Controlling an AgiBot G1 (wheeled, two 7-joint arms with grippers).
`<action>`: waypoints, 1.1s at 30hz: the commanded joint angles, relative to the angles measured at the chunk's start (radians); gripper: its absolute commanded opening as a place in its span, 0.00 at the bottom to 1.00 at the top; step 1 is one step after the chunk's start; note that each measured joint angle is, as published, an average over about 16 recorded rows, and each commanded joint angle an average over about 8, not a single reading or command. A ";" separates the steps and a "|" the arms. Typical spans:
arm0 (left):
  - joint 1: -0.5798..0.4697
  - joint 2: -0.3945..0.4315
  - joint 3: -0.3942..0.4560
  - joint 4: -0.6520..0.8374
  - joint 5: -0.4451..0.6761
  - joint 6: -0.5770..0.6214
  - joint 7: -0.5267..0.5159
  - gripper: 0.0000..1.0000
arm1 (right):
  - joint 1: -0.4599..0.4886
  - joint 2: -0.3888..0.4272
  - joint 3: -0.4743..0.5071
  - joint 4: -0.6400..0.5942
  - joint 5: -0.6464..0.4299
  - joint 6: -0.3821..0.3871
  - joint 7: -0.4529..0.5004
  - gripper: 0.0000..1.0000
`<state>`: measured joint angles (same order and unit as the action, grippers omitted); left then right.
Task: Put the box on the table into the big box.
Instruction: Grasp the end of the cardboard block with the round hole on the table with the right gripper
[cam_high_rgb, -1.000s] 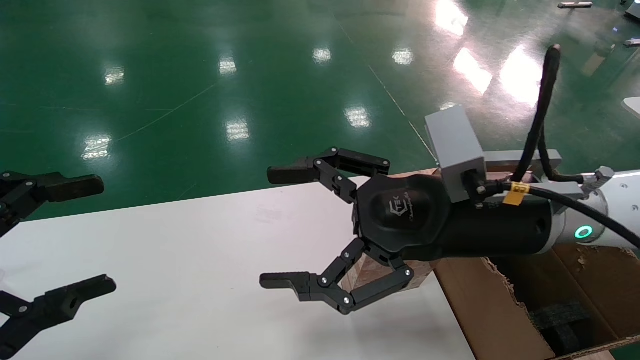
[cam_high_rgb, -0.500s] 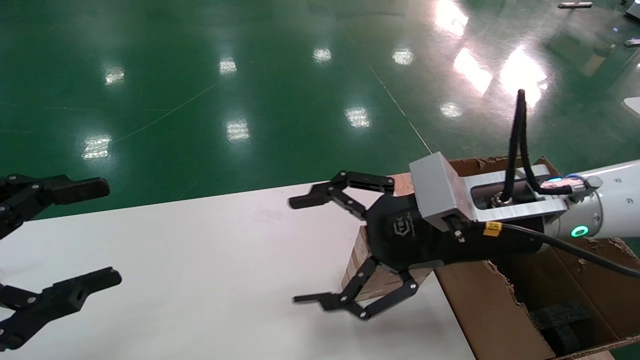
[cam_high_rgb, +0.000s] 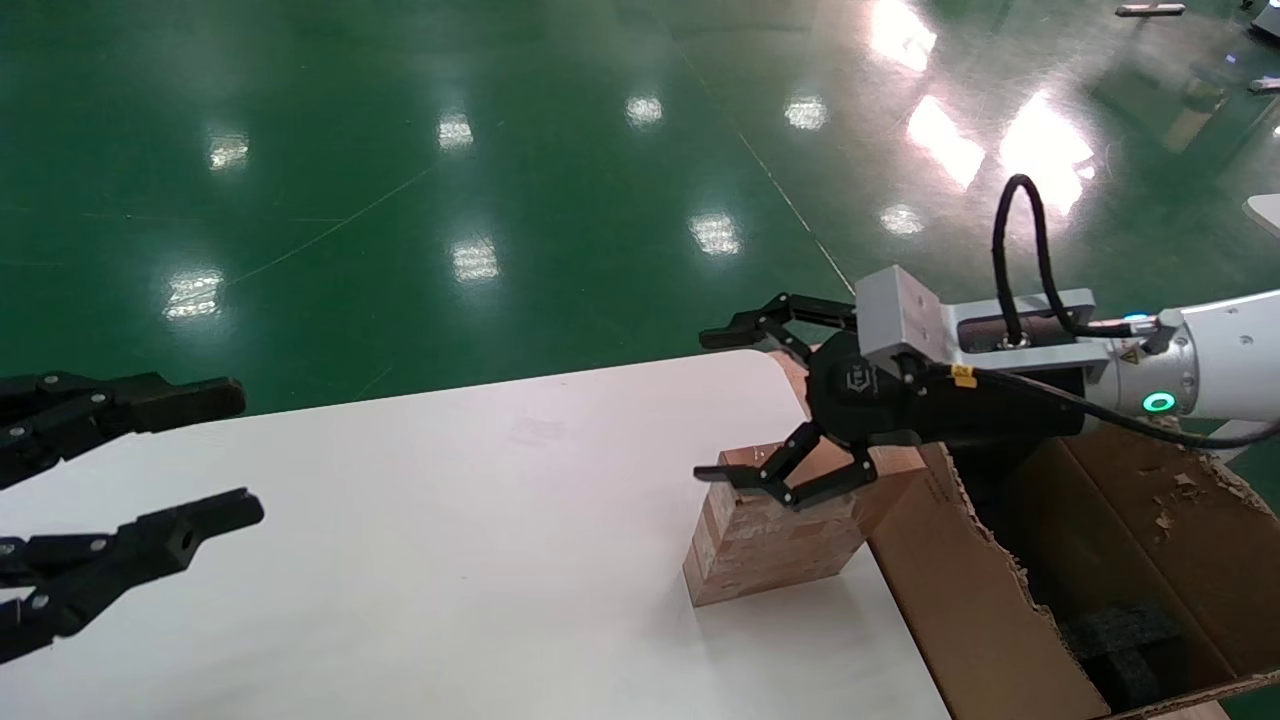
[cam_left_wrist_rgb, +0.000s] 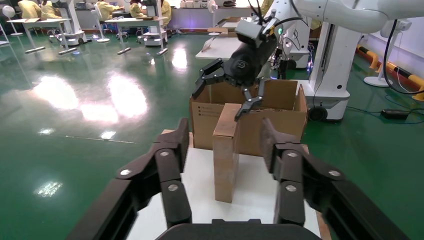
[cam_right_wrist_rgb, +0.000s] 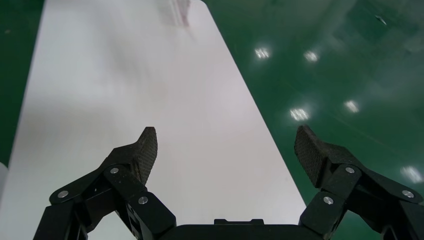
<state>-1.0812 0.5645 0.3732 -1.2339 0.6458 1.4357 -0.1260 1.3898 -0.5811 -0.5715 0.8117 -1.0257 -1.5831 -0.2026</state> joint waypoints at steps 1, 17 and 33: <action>0.000 0.000 0.000 0.000 0.000 0.000 0.000 0.00 | 0.019 -0.007 -0.021 -0.045 -0.008 0.000 -0.022 1.00; 0.000 0.000 0.000 0.000 0.000 0.000 0.000 0.00 | 0.129 -0.008 -0.173 -0.259 -0.126 -0.002 -0.192 1.00; 0.000 0.000 0.000 0.000 0.000 0.000 0.000 0.00 | 0.175 -0.038 -0.301 -0.369 -0.116 -0.003 -0.260 1.00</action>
<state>-1.0813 0.5645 0.3732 -1.2339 0.6458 1.4357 -0.1260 1.5662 -0.6202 -0.8704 0.4397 -1.1439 -1.5864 -0.4626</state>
